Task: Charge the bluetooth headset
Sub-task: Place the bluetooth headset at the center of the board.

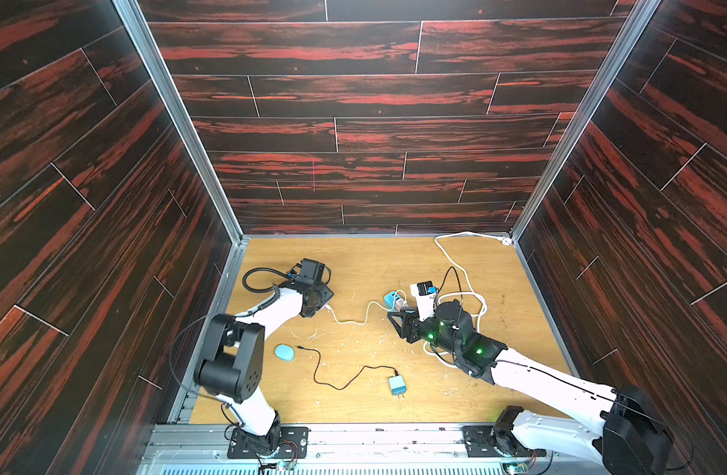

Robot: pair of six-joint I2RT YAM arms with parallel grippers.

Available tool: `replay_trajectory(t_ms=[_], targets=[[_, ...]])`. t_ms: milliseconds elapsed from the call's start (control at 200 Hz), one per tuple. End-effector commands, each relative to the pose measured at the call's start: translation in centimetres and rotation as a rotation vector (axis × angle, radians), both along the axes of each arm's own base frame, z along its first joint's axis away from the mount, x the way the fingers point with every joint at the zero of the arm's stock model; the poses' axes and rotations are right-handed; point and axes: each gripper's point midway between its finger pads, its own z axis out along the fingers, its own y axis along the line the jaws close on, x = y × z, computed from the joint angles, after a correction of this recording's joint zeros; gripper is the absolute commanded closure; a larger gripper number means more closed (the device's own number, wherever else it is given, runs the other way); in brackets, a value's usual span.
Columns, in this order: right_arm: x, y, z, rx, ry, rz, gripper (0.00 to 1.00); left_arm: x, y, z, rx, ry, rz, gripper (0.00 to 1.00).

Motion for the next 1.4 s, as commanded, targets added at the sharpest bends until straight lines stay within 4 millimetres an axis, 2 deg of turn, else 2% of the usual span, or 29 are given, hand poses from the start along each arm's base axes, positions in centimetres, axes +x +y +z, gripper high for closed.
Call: replay_trajectory(t_ms=[0, 55, 75, 215, 291, 546, 666, 917, 1137, 1167, 1398], targets=[[-0.1, -0.1, -0.2, 0.005, 0.004, -0.009, 0.45, 0.2, 0.4, -0.1, 0.036, 0.035, -0.014, 0.82], [-0.1, -0.1, -0.2, 0.006, 0.005, -0.009, 0.45, 0.4, 0.5, 0.2, 0.042, 0.032, -0.017, 0.80], [-0.1, -0.1, -0.3, 0.005, 0.007, -0.009, 0.45, 0.3, 0.5, -0.8, 0.053, 0.058, -0.018, 0.80], [0.0, 0.1, -0.5, 0.009, 0.012, -0.007, 0.45, 0.4, 0.7, -1.6, 0.081, 0.092, -0.028, 0.74], [0.1, 0.2, -0.5, 0.010, 0.013, -0.008, 0.45, 0.3, 0.8, -2.1, 0.087, 0.107, -0.030, 0.65], [0.2, 0.2, -0.5, 0.010, 0.011, -0.010, 0.45, 0.0, 0.8, -3.5, 0.102, 0.152, -0.040, 0.46], [0.2, 0.2, -0.5, 0.008, 0.013, -0.012, 0.45, -0.3, 0.9, -3.9, 0.103, 0.165, -0.039, 0.34], [0.1, 0.1, -0.6, 0.007, 0.013, -0.012, 0.45, -0.6, 0.8, -4.0, 0.107, 0.175, -0.062, 0.25], [-0.1, -0.4, -0.1, -0.002, 0.004, -0.017, 0.45, -0.9, 1.7, -0.4, 0.144, 0.104, -0.072, 0.25], [-0.1, -0.5, 0.0, -0.007, 0.004, -0.019, 0.45, -0.9, 1.6, 1.1, 0.140, 0.068, -0.078, 0.25], [-0.9, -1.1, -0.8, -0.068, 0.063, -0.010, 0.44, -3.1, 1.4, 5.4, 0.112, -0.040, -0.141, 0.28]])
